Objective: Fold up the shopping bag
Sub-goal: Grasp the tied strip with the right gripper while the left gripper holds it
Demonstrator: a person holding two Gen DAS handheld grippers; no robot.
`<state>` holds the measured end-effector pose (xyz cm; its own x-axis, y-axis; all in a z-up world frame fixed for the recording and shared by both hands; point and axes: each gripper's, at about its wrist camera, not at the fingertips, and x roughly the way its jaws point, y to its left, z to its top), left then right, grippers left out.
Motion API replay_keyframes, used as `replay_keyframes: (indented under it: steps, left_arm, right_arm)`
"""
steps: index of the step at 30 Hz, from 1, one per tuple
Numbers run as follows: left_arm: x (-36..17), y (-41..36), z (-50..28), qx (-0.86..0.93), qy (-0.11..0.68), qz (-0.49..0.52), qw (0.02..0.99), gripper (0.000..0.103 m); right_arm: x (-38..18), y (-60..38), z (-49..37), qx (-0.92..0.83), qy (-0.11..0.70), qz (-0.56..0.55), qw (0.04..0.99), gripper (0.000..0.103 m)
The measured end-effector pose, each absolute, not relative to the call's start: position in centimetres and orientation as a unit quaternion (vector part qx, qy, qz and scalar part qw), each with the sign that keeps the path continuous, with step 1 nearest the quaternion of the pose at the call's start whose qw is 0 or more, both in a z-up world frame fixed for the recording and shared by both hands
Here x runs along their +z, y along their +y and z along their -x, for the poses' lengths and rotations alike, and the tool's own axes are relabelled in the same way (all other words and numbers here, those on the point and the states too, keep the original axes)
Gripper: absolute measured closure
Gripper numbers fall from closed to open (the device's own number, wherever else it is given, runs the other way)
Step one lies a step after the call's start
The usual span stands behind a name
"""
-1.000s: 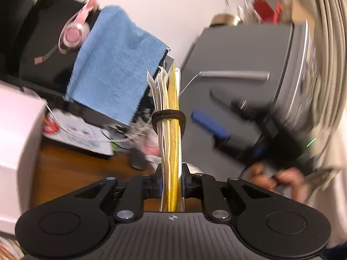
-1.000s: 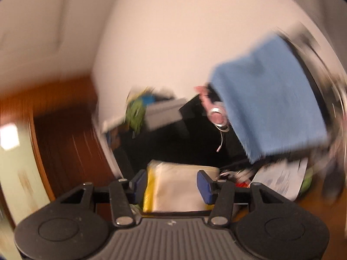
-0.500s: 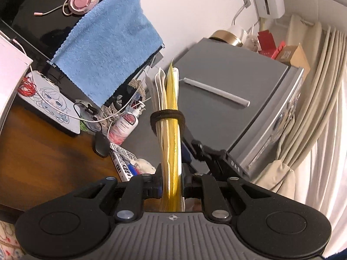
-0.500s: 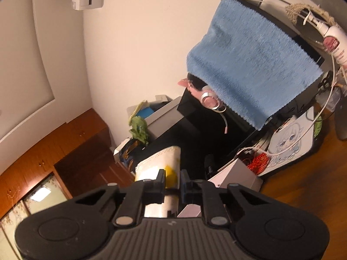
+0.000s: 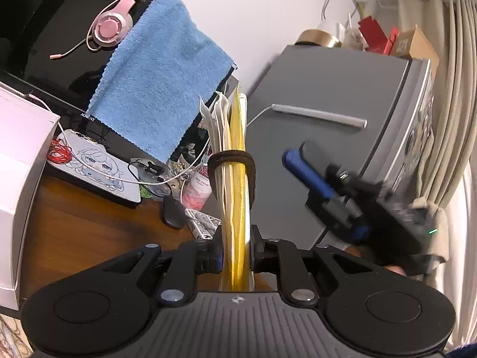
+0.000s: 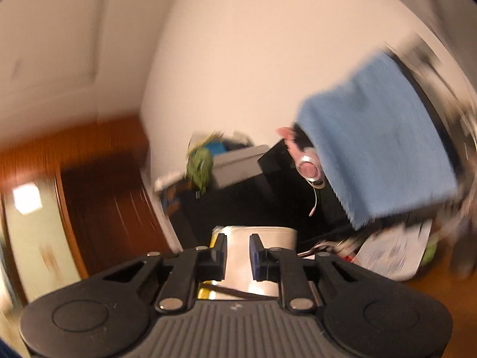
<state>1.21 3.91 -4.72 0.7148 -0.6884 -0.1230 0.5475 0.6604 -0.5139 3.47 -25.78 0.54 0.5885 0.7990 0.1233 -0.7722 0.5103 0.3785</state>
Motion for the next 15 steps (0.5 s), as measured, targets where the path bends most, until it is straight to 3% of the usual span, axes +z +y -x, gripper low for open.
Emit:
replay_keyframes:
  steps: [1, 3, 8, 15]
  left_arm:
    - [-4.7, 3.7, -1.1, -0.339, 0.154, 0.218, 0.902, 0.089]
    - [-4.6, 3.3, -0.9, -0.327, 0.148, 0.197, 0.912, 0.089]
    - [-4.6, 2.2, -0.1, -0.3, 0.129, 0.145, 0.934, 0.089]
    - [-4.7, 2.2, -0.1, -0.292, 0.125, 0.133, 0.939, 0.088]
  right_arm:
    - [1.2, -24.9, -2.9, 0.451, 0.031, -0.168, 0.876, 0.075]
    - [2.4, -23.0, -1.8, 0.44, 0.027, -0.105, 0.892, 0.069]
    - [3.4, -19.1, 0.0, 0.381, 0.0, 0.038, 0.924, 0.068]
    - [3.3, -17.3, 0.2, 0.365, 0.005, 0.094, 0.926, 0.068]
